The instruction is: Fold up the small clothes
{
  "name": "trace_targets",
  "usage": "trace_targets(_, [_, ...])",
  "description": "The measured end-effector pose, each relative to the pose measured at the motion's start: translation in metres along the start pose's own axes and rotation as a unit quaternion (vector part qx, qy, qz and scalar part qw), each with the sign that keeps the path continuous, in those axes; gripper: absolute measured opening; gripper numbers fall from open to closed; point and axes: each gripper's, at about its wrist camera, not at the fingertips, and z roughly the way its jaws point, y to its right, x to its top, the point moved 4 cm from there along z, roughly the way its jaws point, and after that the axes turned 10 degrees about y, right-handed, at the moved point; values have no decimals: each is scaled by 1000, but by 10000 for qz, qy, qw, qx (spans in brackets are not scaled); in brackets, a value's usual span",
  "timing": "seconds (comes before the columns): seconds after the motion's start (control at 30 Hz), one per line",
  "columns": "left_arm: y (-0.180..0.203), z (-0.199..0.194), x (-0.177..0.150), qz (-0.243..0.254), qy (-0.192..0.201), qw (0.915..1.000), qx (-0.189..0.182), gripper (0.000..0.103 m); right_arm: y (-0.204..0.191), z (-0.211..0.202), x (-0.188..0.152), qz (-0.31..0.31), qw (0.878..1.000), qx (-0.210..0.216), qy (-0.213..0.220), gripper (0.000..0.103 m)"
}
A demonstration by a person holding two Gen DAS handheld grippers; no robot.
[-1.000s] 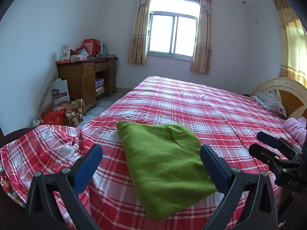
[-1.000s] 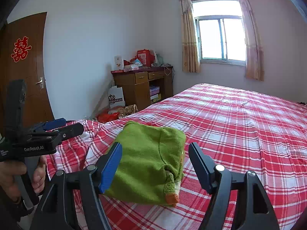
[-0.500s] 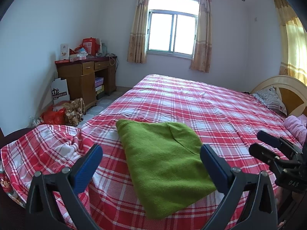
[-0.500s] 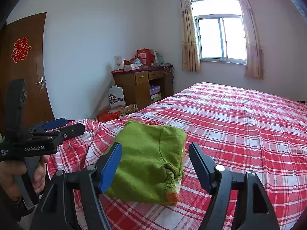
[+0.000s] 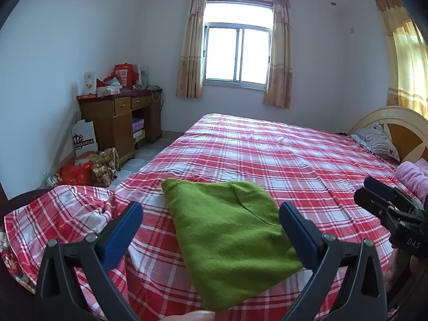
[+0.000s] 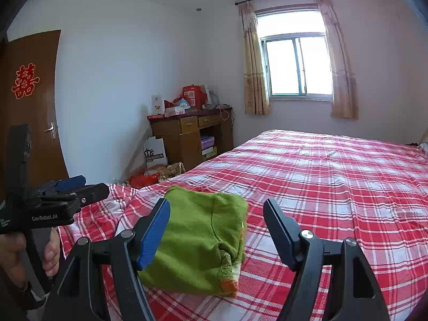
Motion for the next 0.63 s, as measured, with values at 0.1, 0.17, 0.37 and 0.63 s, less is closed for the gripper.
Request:
trace_targets(0.1, [0, 1, 0, 25, 12, 10000, 84, 103, 1, 0, 0, 14, 10000, -3, -13, 73])
trace_targets(0.17, [0, 3, -2, 52, -23, 9999, 116, 103, 0, 0, -1, 6, 10000, 8, -31, 73])
trace_targets(0.37, [0, 5, -5, 133, -27, 9997, 203, 103, -2, 2, -3, -8, 9999, 51, -103, 73])
trace_targets(0.63, [2, 4, -6, 156, 29, 9997, 209, 103, -3, 5, -11, -25, 9997, 121, -232, 73])
